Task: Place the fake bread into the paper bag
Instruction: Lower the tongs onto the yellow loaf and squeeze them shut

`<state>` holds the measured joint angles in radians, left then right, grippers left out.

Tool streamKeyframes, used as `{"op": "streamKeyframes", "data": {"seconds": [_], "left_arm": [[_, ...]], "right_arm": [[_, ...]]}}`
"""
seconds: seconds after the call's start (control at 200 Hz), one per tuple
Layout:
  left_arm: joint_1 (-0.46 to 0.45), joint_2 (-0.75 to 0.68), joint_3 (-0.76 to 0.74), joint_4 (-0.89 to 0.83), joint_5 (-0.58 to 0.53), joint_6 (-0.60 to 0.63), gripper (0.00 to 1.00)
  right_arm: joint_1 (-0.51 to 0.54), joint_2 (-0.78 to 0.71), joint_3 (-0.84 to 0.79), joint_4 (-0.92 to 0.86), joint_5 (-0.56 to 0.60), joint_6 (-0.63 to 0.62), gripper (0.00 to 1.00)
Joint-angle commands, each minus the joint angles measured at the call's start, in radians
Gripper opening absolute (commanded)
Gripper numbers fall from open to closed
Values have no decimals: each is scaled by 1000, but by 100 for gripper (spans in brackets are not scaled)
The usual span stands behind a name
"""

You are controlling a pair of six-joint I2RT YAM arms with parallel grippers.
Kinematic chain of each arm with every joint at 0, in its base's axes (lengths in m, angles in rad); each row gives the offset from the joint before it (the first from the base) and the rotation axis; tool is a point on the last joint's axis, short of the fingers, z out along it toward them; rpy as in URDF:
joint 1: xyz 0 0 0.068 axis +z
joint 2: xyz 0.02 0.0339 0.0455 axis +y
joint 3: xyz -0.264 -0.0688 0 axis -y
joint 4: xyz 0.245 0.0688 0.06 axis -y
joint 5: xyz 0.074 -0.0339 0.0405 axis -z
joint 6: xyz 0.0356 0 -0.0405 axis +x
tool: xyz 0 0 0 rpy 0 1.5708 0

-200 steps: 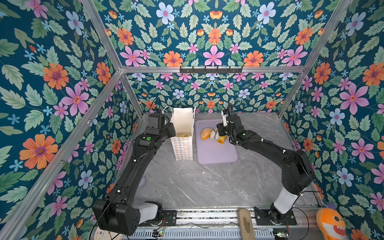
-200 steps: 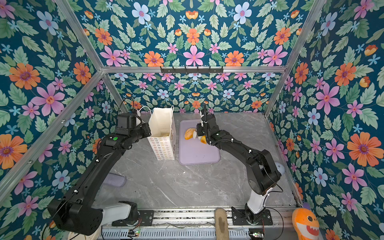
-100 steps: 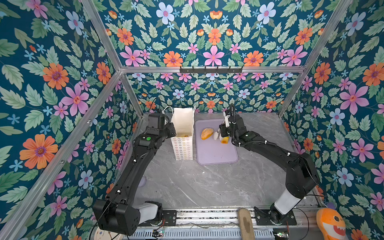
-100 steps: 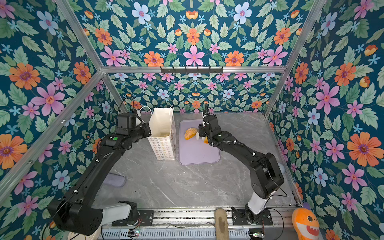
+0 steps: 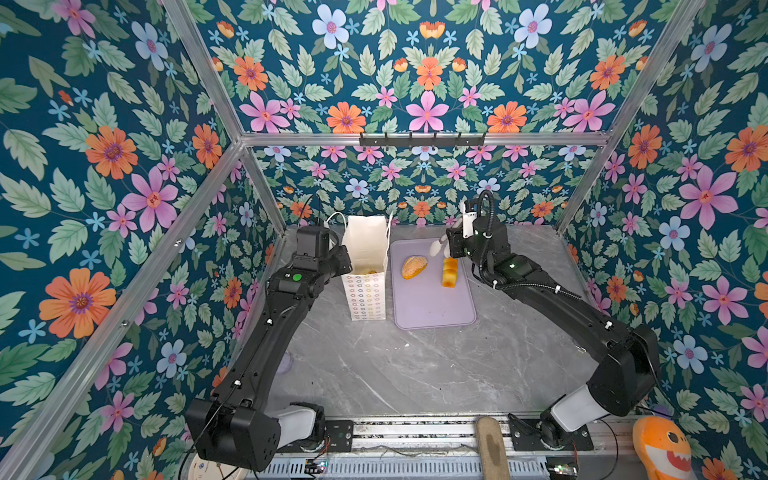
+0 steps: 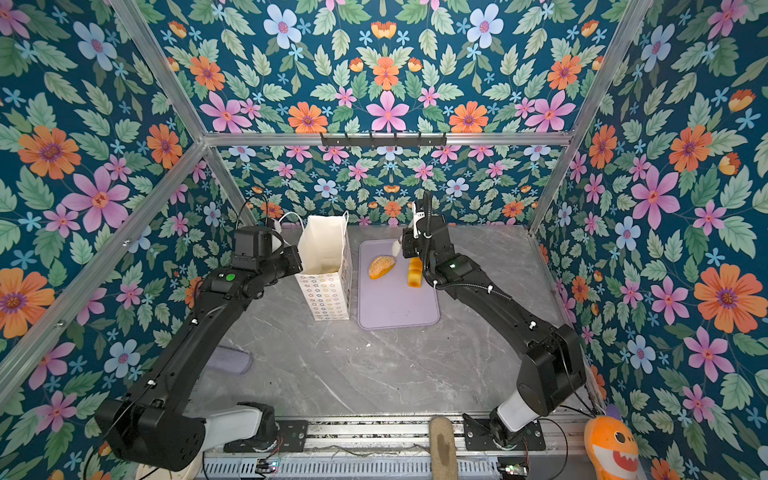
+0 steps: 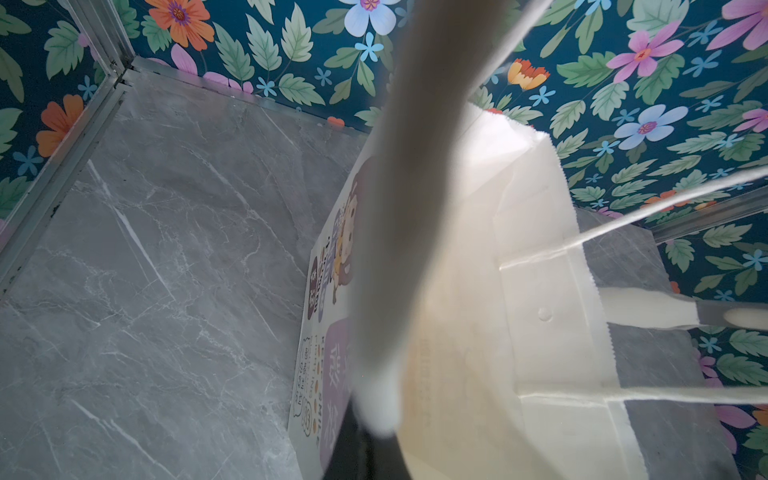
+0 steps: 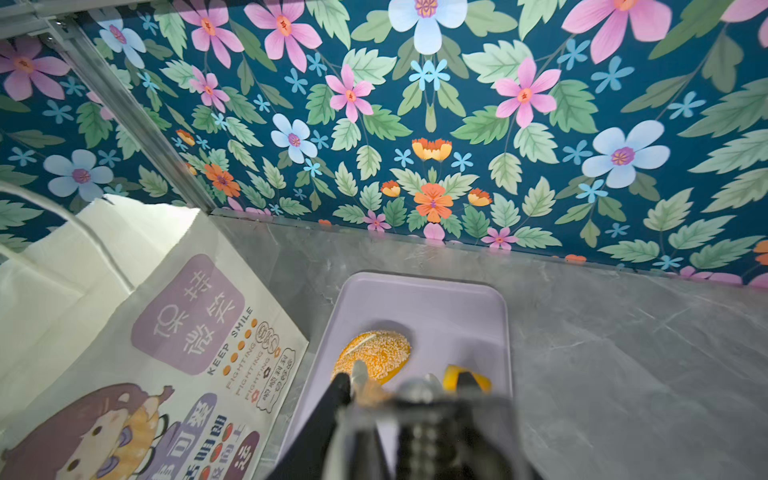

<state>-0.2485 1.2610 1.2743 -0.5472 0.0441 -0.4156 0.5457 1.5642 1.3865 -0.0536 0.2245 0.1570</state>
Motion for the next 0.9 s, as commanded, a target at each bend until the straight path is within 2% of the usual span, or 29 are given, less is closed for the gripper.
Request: {"op": "streamKeyframes", "data": {"seconds": [0.0,0.1,0.515,0.895], "left_arm": [[2,-3,5,9,2,0,0],[0,-2,4,10,3,0,0],[0,-7,0,12,-4,0,0],[1,3,5,16,4,1,0]], "right_arm": [[0,7,1,9,84,-29,43],[-2,28,-19,5,167,-22,44],[-14,85,-56,60,138,84,49],[-14,122,-85,78,159,71,51]]}}
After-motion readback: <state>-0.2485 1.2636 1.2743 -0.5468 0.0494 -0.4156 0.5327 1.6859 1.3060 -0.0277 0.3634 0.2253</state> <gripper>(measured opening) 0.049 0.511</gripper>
